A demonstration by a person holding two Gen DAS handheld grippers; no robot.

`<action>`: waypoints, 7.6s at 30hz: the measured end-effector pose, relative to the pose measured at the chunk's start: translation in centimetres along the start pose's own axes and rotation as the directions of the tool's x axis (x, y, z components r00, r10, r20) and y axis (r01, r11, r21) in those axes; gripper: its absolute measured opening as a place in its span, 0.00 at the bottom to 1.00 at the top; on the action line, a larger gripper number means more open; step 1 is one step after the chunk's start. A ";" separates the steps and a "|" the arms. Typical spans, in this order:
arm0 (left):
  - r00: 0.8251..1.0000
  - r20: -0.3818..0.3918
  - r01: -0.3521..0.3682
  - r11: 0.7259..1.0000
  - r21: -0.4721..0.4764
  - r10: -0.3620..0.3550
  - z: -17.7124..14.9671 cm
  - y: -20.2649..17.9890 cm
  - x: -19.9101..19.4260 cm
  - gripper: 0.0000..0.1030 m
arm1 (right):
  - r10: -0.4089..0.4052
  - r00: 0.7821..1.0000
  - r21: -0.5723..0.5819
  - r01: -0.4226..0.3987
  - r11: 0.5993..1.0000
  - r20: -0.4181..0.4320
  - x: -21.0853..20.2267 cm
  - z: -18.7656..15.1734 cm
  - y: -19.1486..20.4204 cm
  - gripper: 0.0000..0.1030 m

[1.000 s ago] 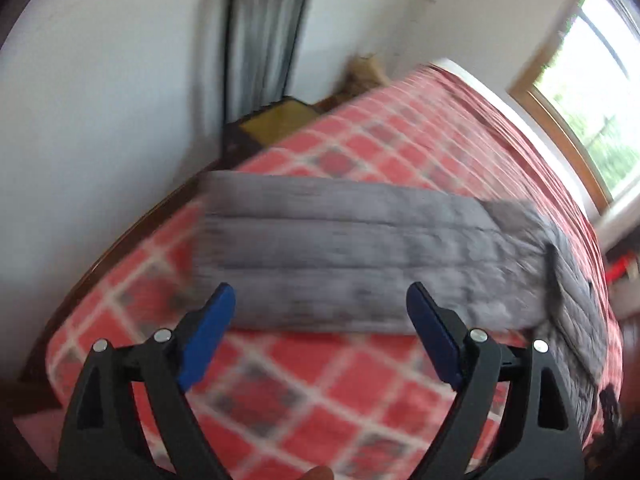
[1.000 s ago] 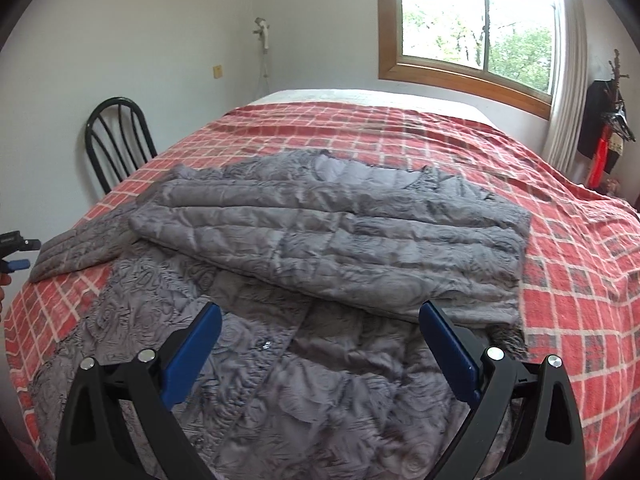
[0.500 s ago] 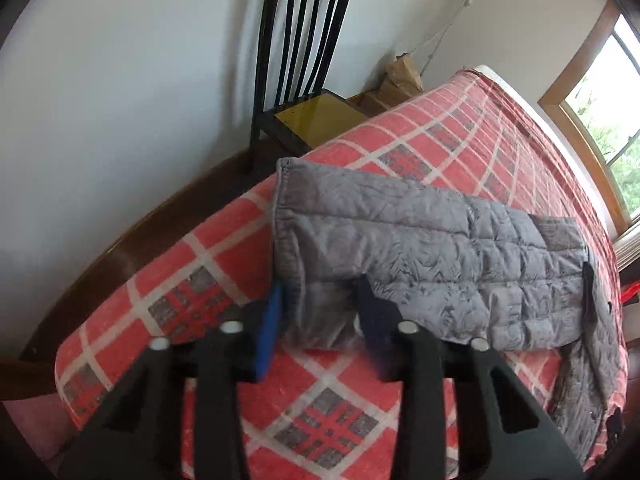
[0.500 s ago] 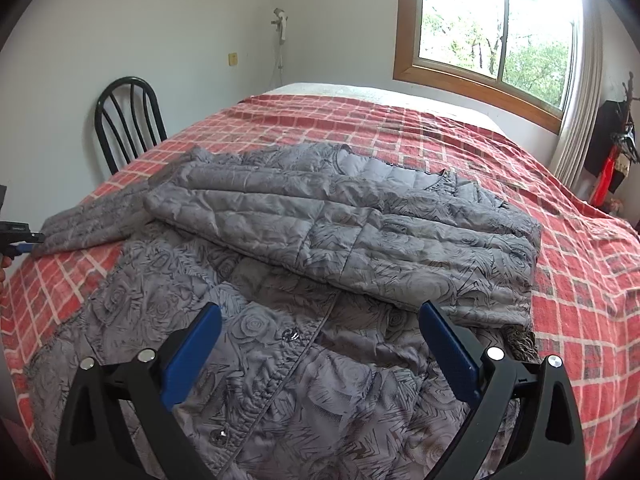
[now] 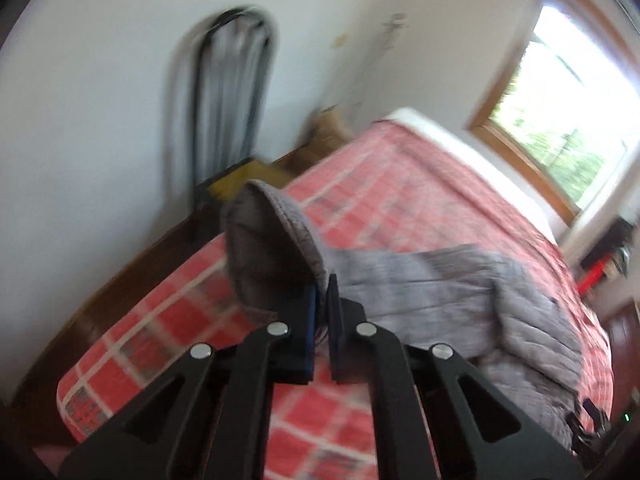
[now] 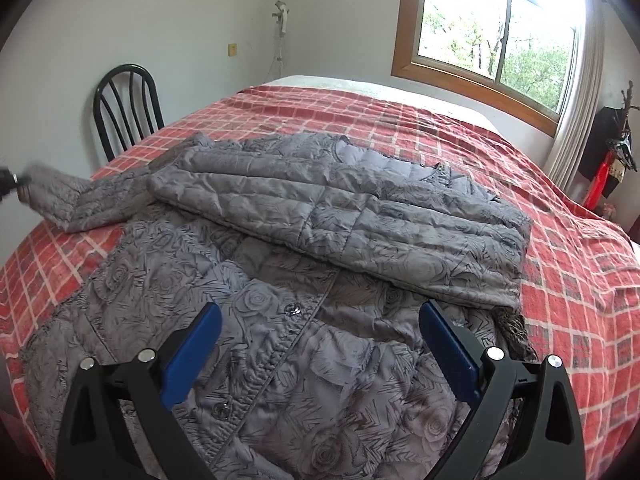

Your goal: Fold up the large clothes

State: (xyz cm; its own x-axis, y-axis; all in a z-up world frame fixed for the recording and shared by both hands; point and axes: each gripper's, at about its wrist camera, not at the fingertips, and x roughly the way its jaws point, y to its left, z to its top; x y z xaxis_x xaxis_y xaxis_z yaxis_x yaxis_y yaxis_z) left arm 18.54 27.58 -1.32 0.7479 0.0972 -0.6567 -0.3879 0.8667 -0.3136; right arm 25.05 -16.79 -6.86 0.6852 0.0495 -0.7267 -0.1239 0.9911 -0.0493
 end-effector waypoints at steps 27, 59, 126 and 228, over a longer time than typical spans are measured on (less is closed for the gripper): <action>0.950 -0.271 0.254 0.885 0.391 -0.153 -10.5 -31.0 12.8 0.04 | -0.053 0.999 0.111 0.052 0.992 0.003 -3.5 0.3 -6.1 0.96; 0.918 -0.206 0.360 0.929 0.082 -0.338 -14.5 -11.4 4.1 0.89 | 0.543 0.813 0.269 -0.486 0.832 -0.209 11.3 12.5 9.8 0.94; 0.866 -0.458 0.392 0.843 0.367 -0.203 -7.6 -28.8 21.9 0.88 | 0.306 0.941 0.429 -0.219 0.877 -0.144 8.2 1.8 -19.8 0.28; 0.729 -0.478 0.609 0.784 0.125 -0.490 -5.3 -17.0 0.0 0.08 | 0.436 0.891 0.462 -0.440 0.770 0.122 -14.8 -4.1 -19.0 0.09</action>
State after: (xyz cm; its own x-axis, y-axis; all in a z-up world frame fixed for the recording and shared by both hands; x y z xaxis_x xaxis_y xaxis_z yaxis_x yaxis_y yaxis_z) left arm 22.27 10.29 0.40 0.4783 -0.5876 -0.6526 0.2186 0.7994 -0.5596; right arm 14.30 -36.85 2.07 0.6442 0.4918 -0.5858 -0.0656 0.7986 0.5983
